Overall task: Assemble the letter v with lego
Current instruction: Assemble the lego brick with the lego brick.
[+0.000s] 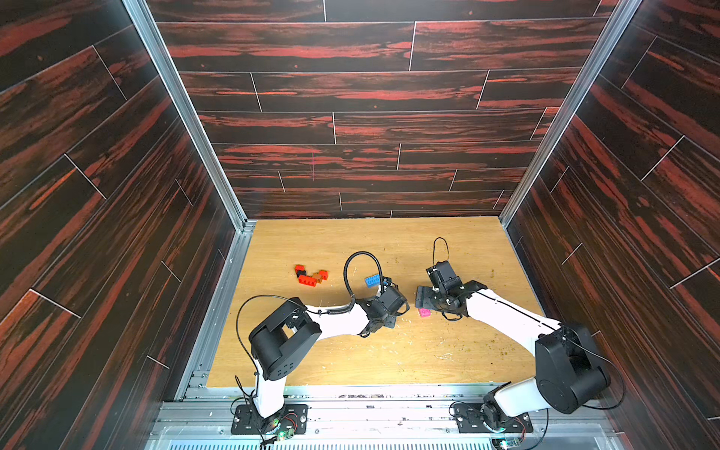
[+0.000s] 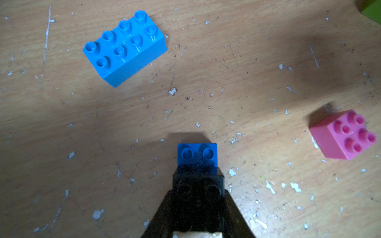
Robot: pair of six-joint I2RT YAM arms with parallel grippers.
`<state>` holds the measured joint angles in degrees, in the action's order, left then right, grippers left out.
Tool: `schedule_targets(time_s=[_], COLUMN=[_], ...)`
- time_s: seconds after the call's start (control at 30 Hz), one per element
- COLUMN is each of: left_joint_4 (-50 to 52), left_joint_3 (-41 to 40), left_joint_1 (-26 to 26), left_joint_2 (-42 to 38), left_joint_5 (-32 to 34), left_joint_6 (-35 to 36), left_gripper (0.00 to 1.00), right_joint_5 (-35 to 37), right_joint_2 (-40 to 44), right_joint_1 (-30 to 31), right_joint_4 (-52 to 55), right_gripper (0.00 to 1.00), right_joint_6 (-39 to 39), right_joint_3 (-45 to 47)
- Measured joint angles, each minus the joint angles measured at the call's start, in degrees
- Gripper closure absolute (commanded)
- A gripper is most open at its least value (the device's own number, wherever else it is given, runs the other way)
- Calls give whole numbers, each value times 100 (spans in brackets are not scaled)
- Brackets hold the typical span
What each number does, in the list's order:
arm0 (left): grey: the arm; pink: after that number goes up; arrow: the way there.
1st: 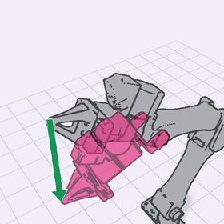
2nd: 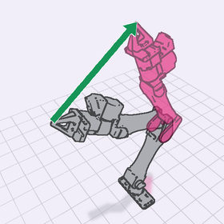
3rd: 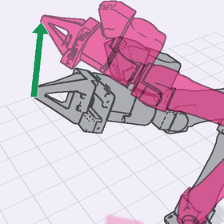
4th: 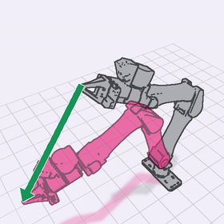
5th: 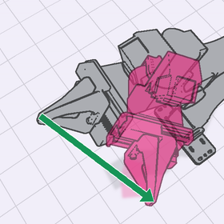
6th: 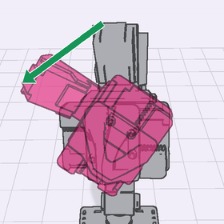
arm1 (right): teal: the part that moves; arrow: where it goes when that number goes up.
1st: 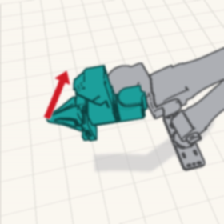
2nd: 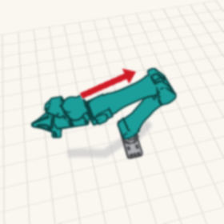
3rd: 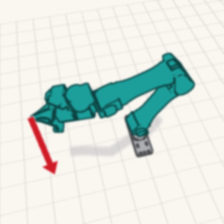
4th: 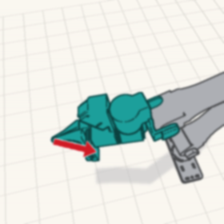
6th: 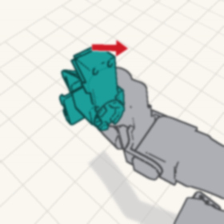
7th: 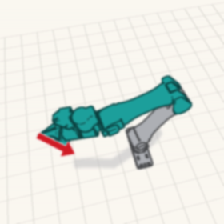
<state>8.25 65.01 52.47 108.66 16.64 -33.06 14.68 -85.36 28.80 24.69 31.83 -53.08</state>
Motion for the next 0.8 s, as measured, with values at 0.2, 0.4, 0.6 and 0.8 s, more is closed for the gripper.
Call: schedule_targets(time_s=[0.2, 0.4, 0.6, 0.8], left_joint_4=[173, 645, 981, 1246], left_joint_3=[87, 522, 804, 977], left_joint_1=[9, 9, -44, -297], left_joint_2=[15, 229, 343, 374], left_joint_5=[-85, -334, -577, -920], left_joint_6=[39, 562, 1274, 1895], left_gripper=[96, 93, 91, 90], right_joint_5=[-55, -114, -136, -74], right_joint_2=[0, 0, -2, -2], right_joint_1=[0, 0, 0, -24], right_joint_4=[-17, -42, -52, -20], right_gripper=[11, 12, 12, 12], right_joint_6=[-4, -44, -44, -42], right_joint_3=[0, 0, 2, 2])
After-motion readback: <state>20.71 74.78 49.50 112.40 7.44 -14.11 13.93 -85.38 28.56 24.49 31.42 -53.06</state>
